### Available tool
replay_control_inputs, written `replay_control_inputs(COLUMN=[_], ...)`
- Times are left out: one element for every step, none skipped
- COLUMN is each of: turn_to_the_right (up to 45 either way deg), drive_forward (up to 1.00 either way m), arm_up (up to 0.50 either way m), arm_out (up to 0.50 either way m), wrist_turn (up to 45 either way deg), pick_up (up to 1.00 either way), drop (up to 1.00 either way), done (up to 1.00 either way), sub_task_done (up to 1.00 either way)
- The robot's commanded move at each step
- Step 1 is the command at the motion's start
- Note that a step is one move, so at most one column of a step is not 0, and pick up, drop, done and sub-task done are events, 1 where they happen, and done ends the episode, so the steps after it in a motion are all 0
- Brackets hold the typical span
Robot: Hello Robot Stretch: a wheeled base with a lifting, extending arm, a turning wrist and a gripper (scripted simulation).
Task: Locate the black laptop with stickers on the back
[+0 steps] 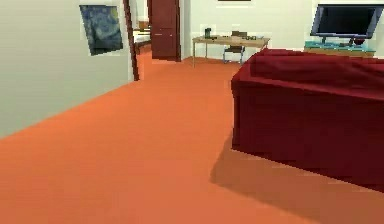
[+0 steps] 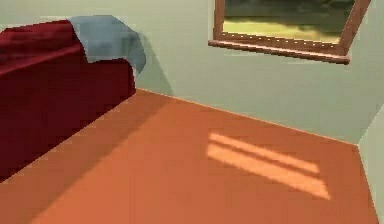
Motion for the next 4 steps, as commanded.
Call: replay_control_inputs(turn_to_the_right=[0.0, 0.0, 12.0, 0.0], drive_forward=[1.00, 0.75, 0.00, 1.00], arm_up=[0.00, 0.00, 0.00, 0.00], arm_out=[0.00, 0.00, 0.00, 0.00], wrist_turn=[0.0, 0.0, 0.0, 0.0], pick_up=[0.00, 0.00, 0.00, 0.00], drop=[0.00, 0.00, 0.00, 0.00], done=[0.00, 0.00, 0.00, 0.00], sub_task_done=[0.00, 0.00, 0.00, 0.00])
